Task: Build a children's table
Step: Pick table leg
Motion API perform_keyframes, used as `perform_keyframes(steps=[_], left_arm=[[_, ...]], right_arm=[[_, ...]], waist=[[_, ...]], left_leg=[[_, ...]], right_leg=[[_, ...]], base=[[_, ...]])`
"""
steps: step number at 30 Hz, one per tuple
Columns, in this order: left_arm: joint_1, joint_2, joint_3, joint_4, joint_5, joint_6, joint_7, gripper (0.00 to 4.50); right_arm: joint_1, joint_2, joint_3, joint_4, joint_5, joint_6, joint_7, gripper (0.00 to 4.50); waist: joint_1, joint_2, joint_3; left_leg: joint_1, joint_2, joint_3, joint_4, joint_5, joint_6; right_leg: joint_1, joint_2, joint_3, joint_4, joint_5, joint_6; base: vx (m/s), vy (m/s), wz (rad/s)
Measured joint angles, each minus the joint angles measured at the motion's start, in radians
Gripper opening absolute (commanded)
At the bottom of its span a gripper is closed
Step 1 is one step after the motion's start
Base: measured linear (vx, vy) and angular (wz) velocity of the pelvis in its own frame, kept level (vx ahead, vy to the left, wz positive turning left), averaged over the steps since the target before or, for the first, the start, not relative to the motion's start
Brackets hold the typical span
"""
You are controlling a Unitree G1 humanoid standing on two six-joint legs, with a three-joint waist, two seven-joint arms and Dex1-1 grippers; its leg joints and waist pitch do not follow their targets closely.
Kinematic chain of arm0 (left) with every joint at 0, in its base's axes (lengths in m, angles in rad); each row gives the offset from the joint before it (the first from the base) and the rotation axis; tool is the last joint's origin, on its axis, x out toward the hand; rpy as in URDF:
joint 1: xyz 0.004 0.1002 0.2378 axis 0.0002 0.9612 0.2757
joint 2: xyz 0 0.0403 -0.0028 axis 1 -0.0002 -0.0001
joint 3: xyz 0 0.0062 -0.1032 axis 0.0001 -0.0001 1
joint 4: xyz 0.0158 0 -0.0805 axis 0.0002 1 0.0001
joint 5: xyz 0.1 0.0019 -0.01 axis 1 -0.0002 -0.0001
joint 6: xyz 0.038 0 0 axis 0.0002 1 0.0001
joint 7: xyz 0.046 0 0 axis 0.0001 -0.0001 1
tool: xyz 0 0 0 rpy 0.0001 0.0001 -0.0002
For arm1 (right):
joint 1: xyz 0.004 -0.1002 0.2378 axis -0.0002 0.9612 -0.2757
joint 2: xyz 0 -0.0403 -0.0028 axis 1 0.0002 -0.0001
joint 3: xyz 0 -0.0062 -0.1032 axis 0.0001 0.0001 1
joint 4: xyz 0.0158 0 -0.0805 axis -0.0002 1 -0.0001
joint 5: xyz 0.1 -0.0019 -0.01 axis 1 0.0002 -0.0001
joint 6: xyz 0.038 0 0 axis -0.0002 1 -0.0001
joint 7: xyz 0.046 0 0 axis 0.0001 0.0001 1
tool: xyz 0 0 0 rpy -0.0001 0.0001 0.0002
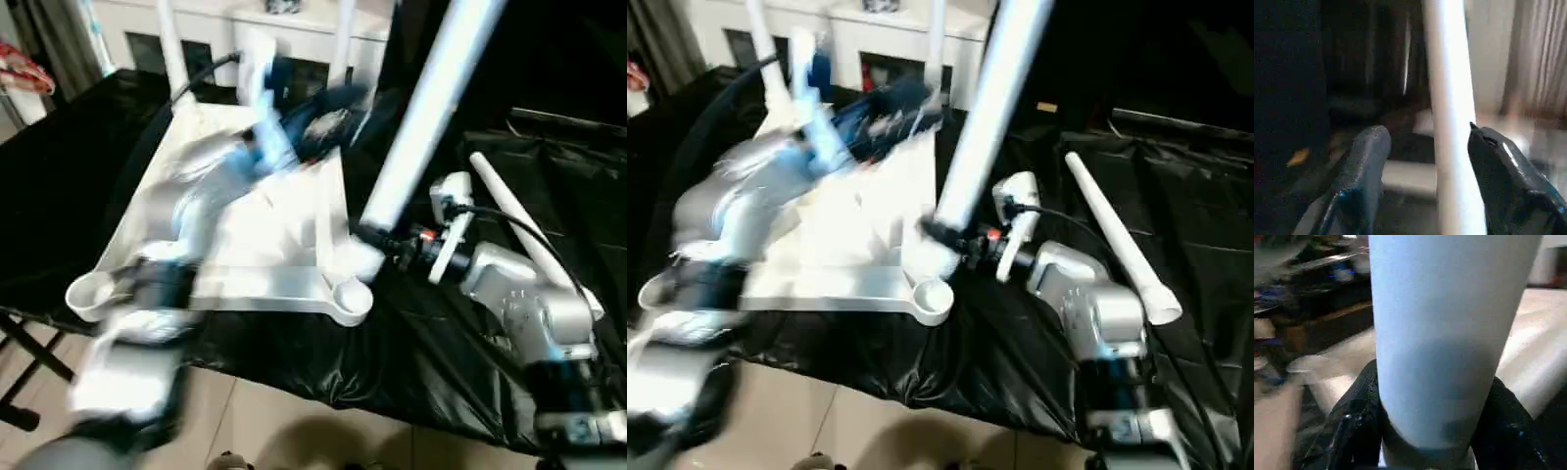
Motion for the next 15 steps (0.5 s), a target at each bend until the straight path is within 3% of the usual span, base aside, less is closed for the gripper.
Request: perform_keyframes(steps=[3, 8, 15], left_arm=[[0.083, 0.046, -0.086, 0.027, 0.093, -0.055, -0.051, 2.97], [0.126, 0.084, -0.177, 0.038, 0.159, -0.137, -0.111, 2.97], [0.175, 0.122, -0.257, 0.165, 0.253, -0.235, -0.175, 2.35]], right_arm=[[0.025, 0.013, -0.014, 0.025, -0.023, -0.023, -0.056, 1.91], [0.033, 0.037, -0.014, 0.010, -0.021, -0.028, -0.076, 1.91], [0.077, 0.033, -0.002, -0.008, -0.049, -0.040, -0.075, 1.91]], waist=[[0.001, 0.001, 0.001], [0.000, 0.005, 0.002], [-0.003, 0.006, 0.002]], left_leg=[[0.001, 0.000, 0.000, 0.000, 0.000, -0.001], [0.002, 0.000, 0.000, -0.001, 0.000, -0.001], [0.002, 0.000, 0.000, -0.003, 0.001, -0.002]], right_leg=[[-0.001, 0.000, 0.000, 0.000, 0.001, 0.000], [0.000, 0.000, 0.001, 0.000, 0.001, -0.001], [0.000, 0.000, 0.001, 0.000, 0.001, 0.001]], base=[[0.000, 0.000, 0.00], [0.000, 0.000, 0.00], [0.000, 0.000, 0.00]])
